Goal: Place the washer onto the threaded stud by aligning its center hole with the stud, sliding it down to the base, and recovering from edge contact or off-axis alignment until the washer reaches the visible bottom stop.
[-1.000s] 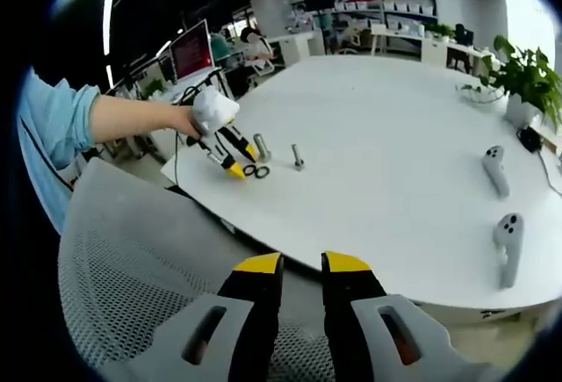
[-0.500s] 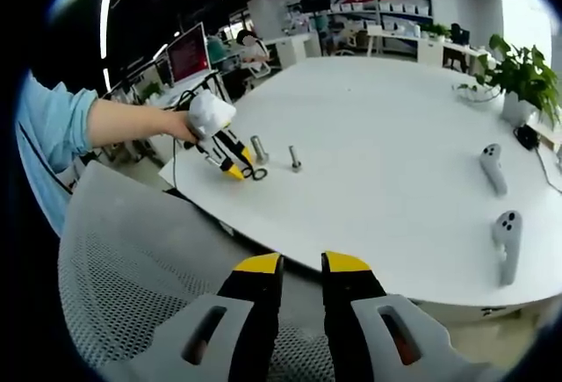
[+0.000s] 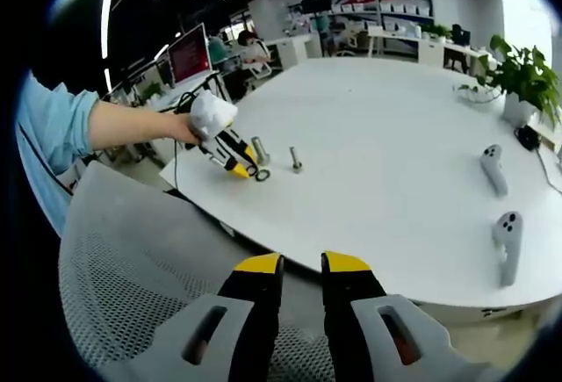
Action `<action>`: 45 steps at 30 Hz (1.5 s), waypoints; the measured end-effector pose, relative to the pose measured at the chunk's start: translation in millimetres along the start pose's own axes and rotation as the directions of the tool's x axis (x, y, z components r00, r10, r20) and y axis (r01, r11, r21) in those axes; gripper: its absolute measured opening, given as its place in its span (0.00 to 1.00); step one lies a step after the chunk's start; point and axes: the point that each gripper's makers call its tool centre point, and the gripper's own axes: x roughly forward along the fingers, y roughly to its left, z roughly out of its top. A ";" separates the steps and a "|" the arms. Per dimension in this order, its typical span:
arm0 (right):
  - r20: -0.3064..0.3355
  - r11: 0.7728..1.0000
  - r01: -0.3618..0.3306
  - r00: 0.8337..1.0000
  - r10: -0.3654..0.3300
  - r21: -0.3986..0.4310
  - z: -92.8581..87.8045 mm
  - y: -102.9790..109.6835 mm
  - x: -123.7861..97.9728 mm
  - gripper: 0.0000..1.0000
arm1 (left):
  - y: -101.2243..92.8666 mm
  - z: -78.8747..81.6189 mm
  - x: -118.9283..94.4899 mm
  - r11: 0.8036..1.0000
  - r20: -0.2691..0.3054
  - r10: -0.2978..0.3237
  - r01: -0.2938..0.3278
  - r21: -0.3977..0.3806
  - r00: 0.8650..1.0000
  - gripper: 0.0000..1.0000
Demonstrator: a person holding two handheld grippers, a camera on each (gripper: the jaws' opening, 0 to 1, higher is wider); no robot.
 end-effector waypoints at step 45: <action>0.017 1.000 -0.007 1.000 0.007 -0.003 3.1 0.3 -0.1 0.20 | 0.9 10.0 -26.4 1.000 0.055 0.016 -0.017 0.014 0.998 0.19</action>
